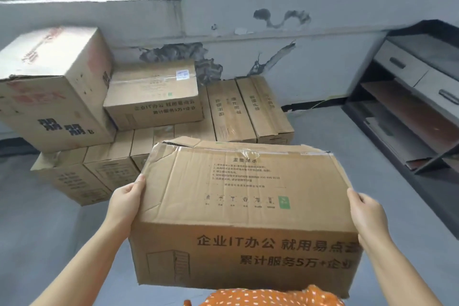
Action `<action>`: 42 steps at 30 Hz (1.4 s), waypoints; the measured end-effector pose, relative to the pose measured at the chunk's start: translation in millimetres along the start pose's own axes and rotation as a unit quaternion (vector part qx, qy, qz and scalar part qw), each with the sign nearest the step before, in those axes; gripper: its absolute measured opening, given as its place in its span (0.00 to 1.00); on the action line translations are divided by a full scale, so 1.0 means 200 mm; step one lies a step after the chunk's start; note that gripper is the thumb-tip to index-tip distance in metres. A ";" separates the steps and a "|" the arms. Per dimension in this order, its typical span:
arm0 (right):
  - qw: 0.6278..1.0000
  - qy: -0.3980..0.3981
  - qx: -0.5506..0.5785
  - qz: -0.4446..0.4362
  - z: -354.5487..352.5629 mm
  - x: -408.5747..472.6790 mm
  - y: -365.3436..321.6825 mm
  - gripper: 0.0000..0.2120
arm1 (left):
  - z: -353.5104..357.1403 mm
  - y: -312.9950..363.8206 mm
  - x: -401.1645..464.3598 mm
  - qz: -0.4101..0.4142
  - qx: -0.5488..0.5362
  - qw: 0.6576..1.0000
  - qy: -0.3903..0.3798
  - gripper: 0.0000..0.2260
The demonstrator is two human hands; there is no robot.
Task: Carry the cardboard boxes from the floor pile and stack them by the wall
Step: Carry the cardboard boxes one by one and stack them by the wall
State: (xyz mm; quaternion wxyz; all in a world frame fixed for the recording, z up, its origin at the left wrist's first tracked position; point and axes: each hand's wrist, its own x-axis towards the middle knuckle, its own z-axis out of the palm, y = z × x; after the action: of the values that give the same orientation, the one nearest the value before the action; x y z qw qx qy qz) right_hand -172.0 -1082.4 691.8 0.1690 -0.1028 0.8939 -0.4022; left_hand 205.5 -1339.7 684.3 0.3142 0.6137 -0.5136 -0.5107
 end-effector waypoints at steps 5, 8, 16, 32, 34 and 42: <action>0.999 -0.023 -0.003 -0.039 0.12 0.55 -0.41 0.20 | 0.26 0.21 0.36 -0.016 -0.008 0.999 0.032 0.21; 0.997 -0.031 -0.022 -0.066 0.21 0.81 -0.62 0.19 | 0.39 0.32 0.54 -0.002 -0.007 0.998 0.057 0.22; 0.997 -0.002 -0.042 -0.070 0.49 1.45 -1.06 0.19 | 0.82 0.63 1.32 0.010 -0.021 0.999 0.027 0.21; 0.989 0.055 -0.063 -0.124 1.33 2.76 -1.78 0.22 | 1.50 1.10 2.67 0.043 0.104 0.990 0.080 0.23; 0.986 0.057 -0.058 -0.146 1.52 2.92 -1.76 0.22 | 1.55 1.04 2.79 0.049 0.139 0.983 0.108 0.23; 0.982 -0.100 -0.151 -0.062 2.06 3.35 -1.26 0.15 | 1.84 0.62 2.93 -0.091 0.446 0.890 0.011 0.09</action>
State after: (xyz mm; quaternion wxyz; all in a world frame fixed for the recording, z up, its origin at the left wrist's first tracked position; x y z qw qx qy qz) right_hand -618.7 -1743.0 478.8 0.2149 -0.2223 0.9146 -0.2604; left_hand -211.7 -1880.7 516.0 -0.0351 0.7390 -0.6258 -0.2470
